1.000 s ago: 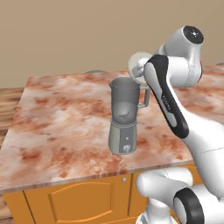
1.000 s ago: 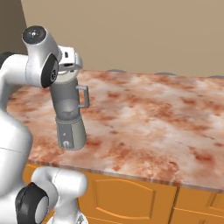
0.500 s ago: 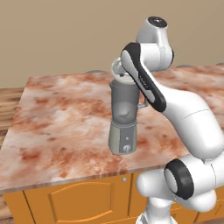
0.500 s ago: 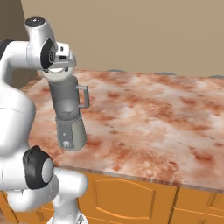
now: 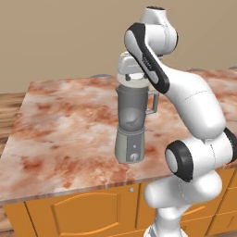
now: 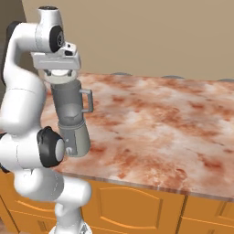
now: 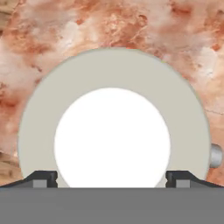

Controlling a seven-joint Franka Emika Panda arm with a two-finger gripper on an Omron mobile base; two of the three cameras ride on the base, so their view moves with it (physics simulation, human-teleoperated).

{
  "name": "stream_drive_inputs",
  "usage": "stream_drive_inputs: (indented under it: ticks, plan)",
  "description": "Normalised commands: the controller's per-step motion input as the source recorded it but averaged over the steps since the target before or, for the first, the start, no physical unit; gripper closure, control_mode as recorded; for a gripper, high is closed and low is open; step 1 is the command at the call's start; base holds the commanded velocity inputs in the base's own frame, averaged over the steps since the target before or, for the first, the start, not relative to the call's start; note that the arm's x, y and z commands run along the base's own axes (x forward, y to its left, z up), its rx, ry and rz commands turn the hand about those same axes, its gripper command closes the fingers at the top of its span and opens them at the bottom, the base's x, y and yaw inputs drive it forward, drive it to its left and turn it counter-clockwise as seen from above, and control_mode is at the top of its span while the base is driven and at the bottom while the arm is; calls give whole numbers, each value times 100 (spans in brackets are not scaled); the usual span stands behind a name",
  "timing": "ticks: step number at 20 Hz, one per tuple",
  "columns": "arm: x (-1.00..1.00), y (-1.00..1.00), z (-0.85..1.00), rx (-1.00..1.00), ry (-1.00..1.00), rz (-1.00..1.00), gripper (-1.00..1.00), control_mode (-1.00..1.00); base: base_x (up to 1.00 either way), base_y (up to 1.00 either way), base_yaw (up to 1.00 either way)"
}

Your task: Close the lid blender by securely placing the lid on top.

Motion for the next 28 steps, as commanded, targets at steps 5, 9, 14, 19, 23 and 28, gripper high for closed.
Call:
stream_drive_inputs:
  ticks: [5,9,14,19,23,28]
  plan:
    - [-5,0,-12,0,21,0,100,-100,0,0,0]
    - [-31,-1,-22,-1,11,0,100,-100,0,0,0]
    - [-37,0,-29,-1,5,0,100,-100,0,0,0]
    - [-15,0,-12,-1,0,0,100,-100,0,0,0]
    - [5,0,-1,0,-7,0,100,-100,0,0,0]
    - [12,0,0,0,-20,0,100,-100,0,0,0]
